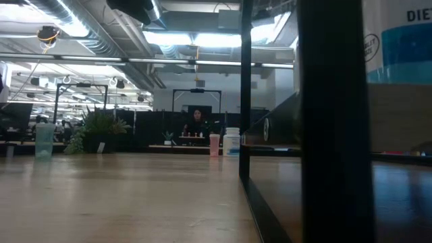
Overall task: Pick and place medicine bottles onto shelf by color
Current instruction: Put the bottom center orange pill bottle on the shelf
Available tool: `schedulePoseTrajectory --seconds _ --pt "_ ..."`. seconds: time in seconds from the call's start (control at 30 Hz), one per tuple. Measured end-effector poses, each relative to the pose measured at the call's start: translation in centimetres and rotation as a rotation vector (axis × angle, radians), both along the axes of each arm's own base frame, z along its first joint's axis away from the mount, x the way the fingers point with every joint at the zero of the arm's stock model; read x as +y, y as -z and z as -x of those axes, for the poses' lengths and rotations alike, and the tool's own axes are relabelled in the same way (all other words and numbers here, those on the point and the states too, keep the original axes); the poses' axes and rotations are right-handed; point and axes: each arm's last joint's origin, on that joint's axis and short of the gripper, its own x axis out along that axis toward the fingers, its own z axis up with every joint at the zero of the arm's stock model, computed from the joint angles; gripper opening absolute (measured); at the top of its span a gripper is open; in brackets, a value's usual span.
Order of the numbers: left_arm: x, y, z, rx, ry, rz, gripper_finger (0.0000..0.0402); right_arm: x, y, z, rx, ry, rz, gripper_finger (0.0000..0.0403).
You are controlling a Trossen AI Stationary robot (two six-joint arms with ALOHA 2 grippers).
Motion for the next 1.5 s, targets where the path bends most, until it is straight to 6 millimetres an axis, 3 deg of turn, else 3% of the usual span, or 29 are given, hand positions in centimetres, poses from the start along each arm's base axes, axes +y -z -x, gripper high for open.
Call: schedulePoseTrajectory --seconds 0.27,0.37,0.53,0.83,1.5 --pt "0.0 0.0 0.0 -0.002 0.0 0.0 0.0283 4.2 0.2 3.7 -0.02 0.023 0.037 0.0209" --pt "-0.1 -0.1 -0.1 -0.011 0.022 0.003 0.0283 5.2 1.7 4.9 -0.002 0.066 0.037 0.0211" --pt "-1.4 -0.8 -0.8 -0.073 0.215 -0.04 0.0283 5.7 4.8 6.2 0.069 0.131 0.027 0.0212" --pt "-2.5 -2.0 -1.5 -0.204 0.323 -0.081 0.0283 5.7 6.4 5.7 -0.065 0.166 0.05 0.0213" --pt "-2.6 -2.0 -1.5 -0.201 0.364 -0.071 0.0283 6.2 9.3 6.0 -0.118 0.126 0.039 0.0213"
